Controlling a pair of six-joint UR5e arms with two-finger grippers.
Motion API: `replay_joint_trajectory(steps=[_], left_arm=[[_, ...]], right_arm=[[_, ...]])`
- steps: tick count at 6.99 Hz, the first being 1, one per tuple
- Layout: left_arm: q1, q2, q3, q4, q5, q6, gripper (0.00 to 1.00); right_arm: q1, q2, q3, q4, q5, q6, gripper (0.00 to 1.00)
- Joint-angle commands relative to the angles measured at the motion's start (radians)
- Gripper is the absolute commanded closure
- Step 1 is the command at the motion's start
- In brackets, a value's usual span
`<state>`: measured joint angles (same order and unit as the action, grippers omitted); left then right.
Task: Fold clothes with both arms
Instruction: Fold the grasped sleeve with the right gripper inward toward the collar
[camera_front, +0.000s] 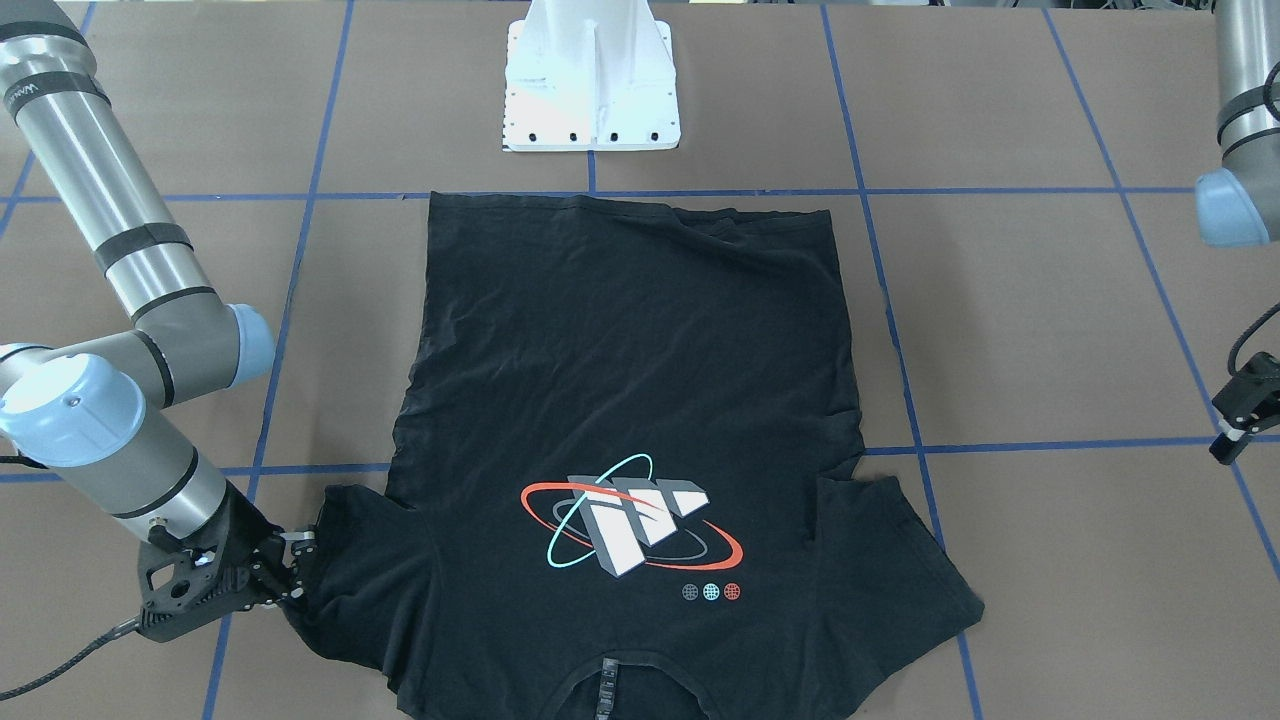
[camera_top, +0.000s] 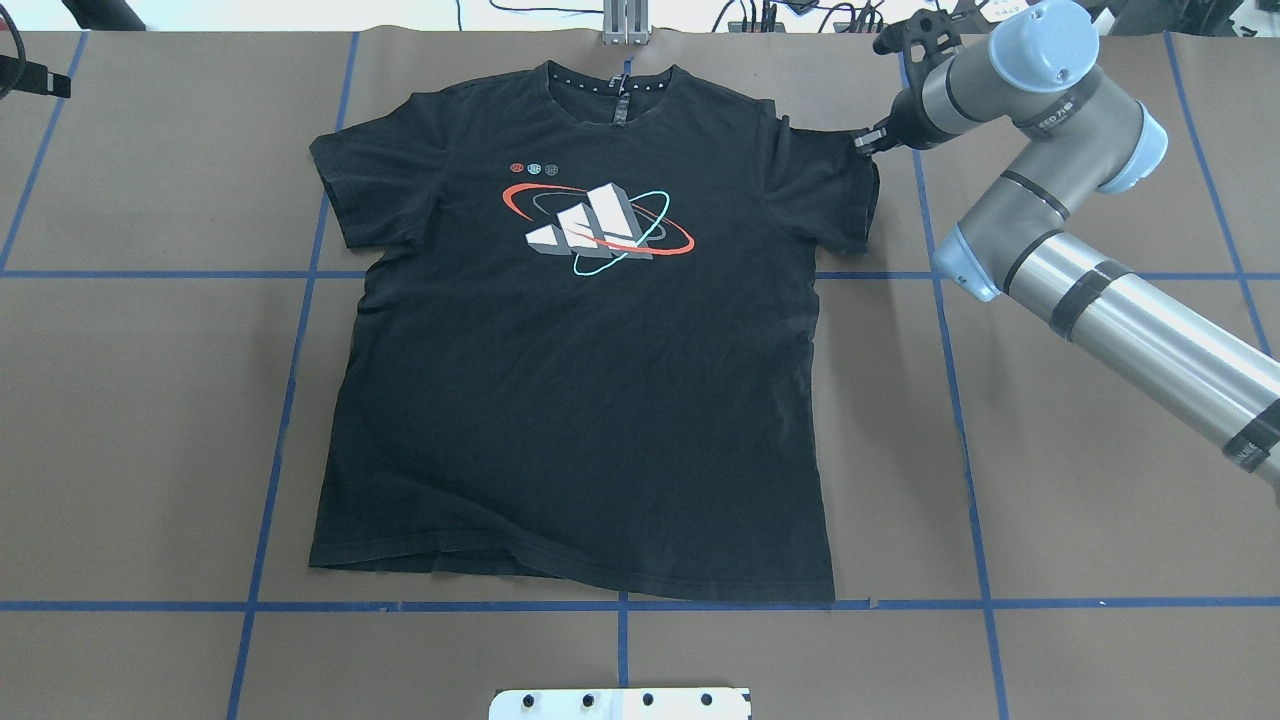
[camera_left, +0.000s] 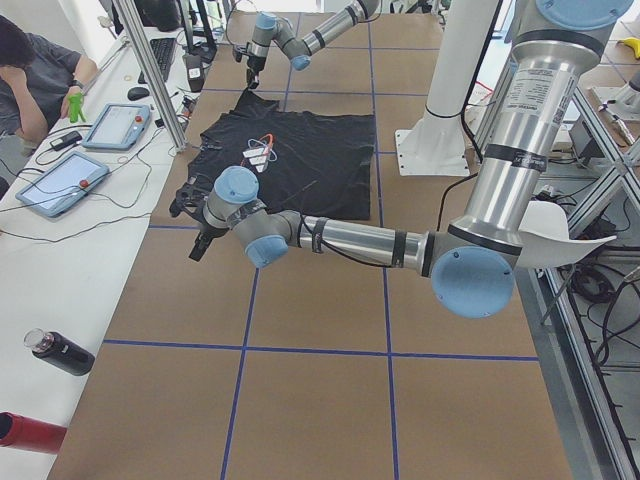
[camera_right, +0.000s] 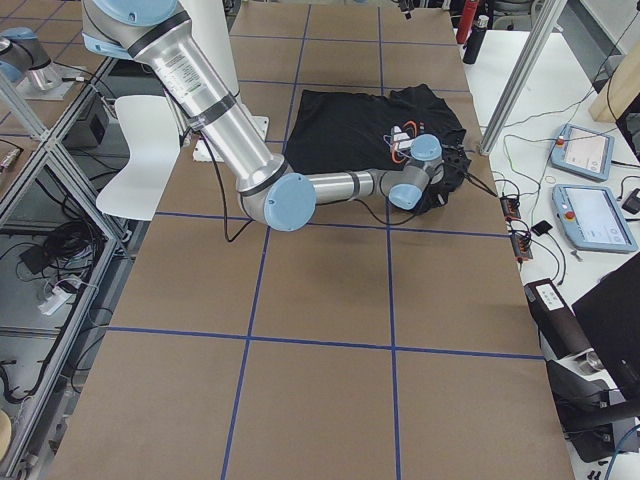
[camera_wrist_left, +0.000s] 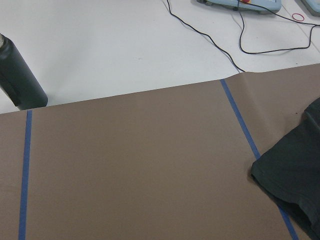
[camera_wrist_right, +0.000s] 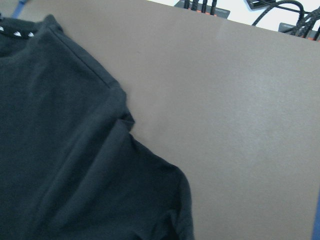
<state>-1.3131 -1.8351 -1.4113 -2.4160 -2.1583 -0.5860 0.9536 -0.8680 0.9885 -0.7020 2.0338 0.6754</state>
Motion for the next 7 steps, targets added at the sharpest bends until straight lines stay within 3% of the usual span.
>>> replay_joint_trajectory(steps=[1, 3, 5, 6, 7], left_arm=[[0.000, 0.000, 0.003, 0.000, 0.000, 0.002, 0.00], [0.000, 0.000, 0.008, 0.000, 0.000, 0.002, 0.00], [0.000, 0.000, 0.008, 0.002, 0.000, 0.000, 0.00], [0.000, 0.000, 0.008, 0.000, 0.000, -0.003, 0.00], [0.000, -0.001, 0.008, 0.000, -0.002, -0.012, 0.00]], right_arm=[[-0.068, 0.038, 0.080, -0.028, 0.014, 0.184, 1.00], [-0.198, 0.168, 0.067, -0.126, -0.175, 0.265, 1.00], [-0.207, 0.291, -0.064, -0.189, -0.281, 0.291, 1.00], [-0.207, 0.285, -0.085, -0.189, -0.311, 0.291, 1.00], [-0.207, 0.284, -0.083, -0.185, -0.311, 0.291, 0.18]])
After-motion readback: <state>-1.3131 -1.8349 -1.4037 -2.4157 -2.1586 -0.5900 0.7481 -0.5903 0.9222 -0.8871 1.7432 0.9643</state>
